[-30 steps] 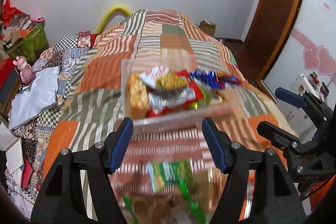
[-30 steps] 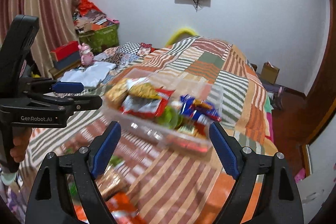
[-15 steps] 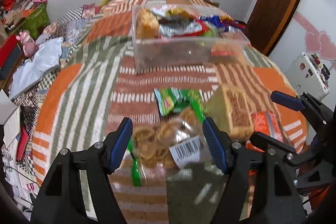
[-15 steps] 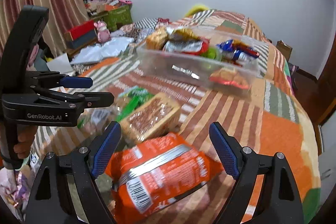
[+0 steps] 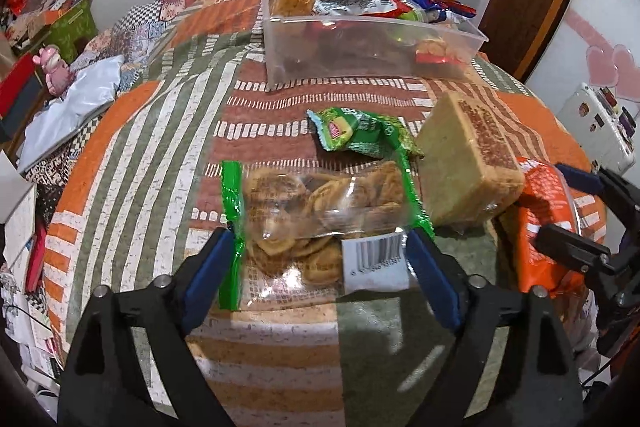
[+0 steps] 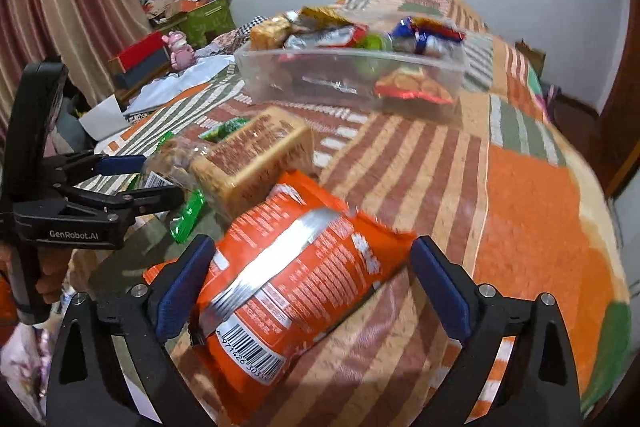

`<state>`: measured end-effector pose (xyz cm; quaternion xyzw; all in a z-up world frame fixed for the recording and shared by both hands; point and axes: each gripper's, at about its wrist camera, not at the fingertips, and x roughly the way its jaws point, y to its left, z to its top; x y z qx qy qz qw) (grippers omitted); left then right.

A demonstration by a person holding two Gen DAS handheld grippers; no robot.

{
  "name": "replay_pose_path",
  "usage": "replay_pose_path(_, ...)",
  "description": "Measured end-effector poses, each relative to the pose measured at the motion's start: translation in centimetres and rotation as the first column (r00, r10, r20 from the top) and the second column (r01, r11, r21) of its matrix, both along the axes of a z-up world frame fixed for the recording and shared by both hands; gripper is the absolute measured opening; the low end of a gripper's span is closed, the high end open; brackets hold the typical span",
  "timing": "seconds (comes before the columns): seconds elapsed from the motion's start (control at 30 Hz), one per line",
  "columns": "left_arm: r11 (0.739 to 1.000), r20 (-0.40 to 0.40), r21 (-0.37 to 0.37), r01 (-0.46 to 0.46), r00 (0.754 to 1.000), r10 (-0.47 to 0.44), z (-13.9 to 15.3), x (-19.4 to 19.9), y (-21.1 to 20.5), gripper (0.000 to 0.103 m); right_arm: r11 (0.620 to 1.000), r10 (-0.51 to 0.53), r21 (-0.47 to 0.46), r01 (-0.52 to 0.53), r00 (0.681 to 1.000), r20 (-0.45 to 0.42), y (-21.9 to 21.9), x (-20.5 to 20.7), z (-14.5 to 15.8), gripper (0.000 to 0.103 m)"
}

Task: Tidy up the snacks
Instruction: 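Grasp the cookie bag with the left gripper while the right gripper grasps the orange chip bag, then lower both held bags into the clear box and open both grippers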

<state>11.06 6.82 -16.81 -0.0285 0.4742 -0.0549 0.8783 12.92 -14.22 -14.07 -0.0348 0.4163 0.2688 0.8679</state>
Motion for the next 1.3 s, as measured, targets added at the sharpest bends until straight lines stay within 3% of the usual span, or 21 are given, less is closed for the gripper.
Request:
replay_pose_path(0.23,0.994,-0.052,-0.111,-0.014,0.999,0.009,-1.4,1.8,1.0,0.096,1.000,0.001,0.019,0.000,1.000,-0.030,0.7,0.4,-0.4,0.097)
replay_pose_path(0.4,0.998,-0.022,-0.068,-0.004,1.000,0.003,-1.5,2.0,-0.3,0.095,0.999,-0.006,0.038,0.008,0.999,-0.036,0.8,0.5,-0.7,0.090)
replay_pose_path(0.47,0.998,-0.010,-0.063,-0.003,1.000,0.002,-1.4,1.8,-0.4,0.092,0.999,-0.009,0.045,0.011,0.999,-0.037,0.6,0.5,-0.6,0.088)
replay_pose_path(0.6,0.997,0.008,-0.074,-0.009,1.000,0.010,-1.0,1.0,-0.1,0.077,0.998,-0.005,0.062,0.007,0.999,-0.034,0.2,0.2,-0.3,0.075)
replay_pose_path(0.73,0.998,0.051,-0.057,-0.005,0.999,0.008,-0.1,-0.4,-0.1,0.066,0.997,0.006,0.073,-0.004,1.000,-0.022,0.0,-0.2,0.0,0.065)
replay_pose_path(0.87,0.999,0.088,-0.031,-0.007,0.996,0.010,1.1,-1.7,-0.1,0.062,0.997,0.003,0.076,-0.002,1.000,-0.004,-0.1,-0.4,0.4,0.058)
replay_pose_path(1.3,0.999,0.224,-0.037,-0.031,0.974,0.038,7.4,-1.7,0.7,0.059,0.988,-0.082,0.133,0.073,0.994,0.065,-3.1,1.7,3.7,0.057)
